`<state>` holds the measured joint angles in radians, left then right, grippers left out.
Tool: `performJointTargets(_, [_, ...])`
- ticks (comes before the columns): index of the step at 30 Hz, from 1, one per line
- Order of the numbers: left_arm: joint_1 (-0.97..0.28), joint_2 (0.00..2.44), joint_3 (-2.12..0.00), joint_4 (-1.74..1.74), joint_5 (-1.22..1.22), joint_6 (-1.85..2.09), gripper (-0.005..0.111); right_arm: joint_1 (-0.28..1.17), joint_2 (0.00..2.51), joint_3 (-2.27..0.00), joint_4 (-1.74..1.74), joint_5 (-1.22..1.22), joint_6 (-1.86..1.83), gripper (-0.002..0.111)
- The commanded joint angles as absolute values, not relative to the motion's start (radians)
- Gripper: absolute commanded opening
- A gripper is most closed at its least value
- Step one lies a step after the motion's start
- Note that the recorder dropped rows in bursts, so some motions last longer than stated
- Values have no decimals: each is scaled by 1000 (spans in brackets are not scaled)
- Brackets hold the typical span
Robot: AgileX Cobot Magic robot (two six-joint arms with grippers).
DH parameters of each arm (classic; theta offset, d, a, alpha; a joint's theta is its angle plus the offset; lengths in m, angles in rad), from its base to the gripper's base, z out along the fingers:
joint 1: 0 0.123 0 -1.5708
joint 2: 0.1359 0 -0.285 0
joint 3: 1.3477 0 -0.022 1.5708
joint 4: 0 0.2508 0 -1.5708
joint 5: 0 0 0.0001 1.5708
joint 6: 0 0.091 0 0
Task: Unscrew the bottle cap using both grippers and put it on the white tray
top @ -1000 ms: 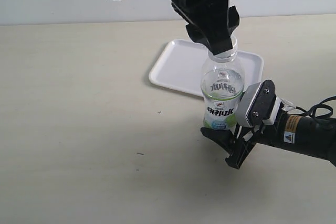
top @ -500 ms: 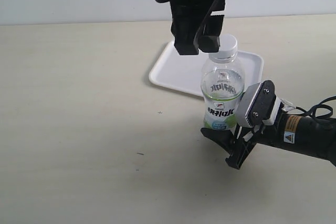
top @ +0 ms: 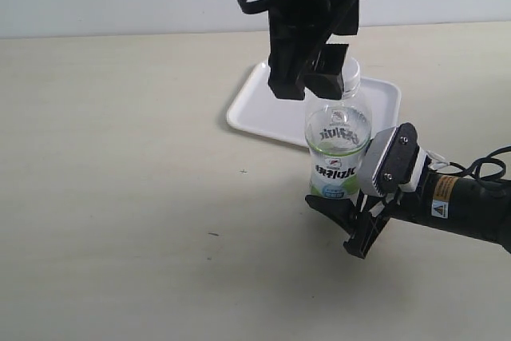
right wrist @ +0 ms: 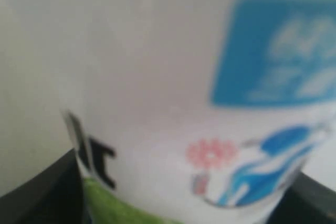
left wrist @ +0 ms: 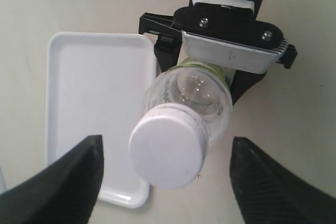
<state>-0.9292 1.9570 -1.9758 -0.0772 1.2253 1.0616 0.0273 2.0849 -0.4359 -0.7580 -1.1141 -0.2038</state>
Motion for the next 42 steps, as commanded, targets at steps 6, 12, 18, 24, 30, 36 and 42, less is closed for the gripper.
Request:
performJointTargets(6, [-927,1981,-1980,-108,1221,1047,66,23,2078,-438,-753,-1149,-215,0])
performJointTargets(12, [-926,1981,-1980,-98,1221,1014,66,23,2078,-438,-753,-1149,-215,0])
performJointTargets(18, [-926,1981,-1980,-50,1221,962,66,23,2078,-438,-751,-1149,-215,0])
performJointTargets(24, [-926,1981,-1980,-50,1221,958,66,23,2078,-438,-751,-1149,-215,0])
performJointTargets(30, [-926,1981,-1980,-50,1221,941,54,23,2078,-438,-751,-1149,-215,0])
performJointTargets(36, [-926,1981,-1980,-50,1221,931,35,23,2078,-438,-751,-1149,-215,0])
performJointTargets(42, [-926,1981,-1980,-52,1221,928,14,23,2078,-438,-751,-1149,-215,0])
